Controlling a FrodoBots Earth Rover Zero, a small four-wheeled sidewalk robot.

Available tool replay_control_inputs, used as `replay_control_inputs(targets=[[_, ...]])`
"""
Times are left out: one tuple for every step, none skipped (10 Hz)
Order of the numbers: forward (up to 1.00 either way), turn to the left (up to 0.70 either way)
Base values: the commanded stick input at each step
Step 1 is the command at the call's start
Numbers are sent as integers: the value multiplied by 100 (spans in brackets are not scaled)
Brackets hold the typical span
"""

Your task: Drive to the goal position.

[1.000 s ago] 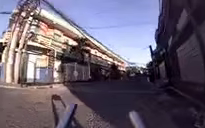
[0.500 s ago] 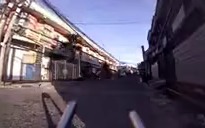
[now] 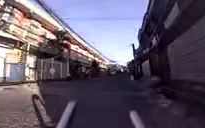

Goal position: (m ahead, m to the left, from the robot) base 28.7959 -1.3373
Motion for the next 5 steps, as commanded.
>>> replay_control_inputs(targets=[[85,-34],[85,-34],[85,-34],[85,-34],[85,-34]])
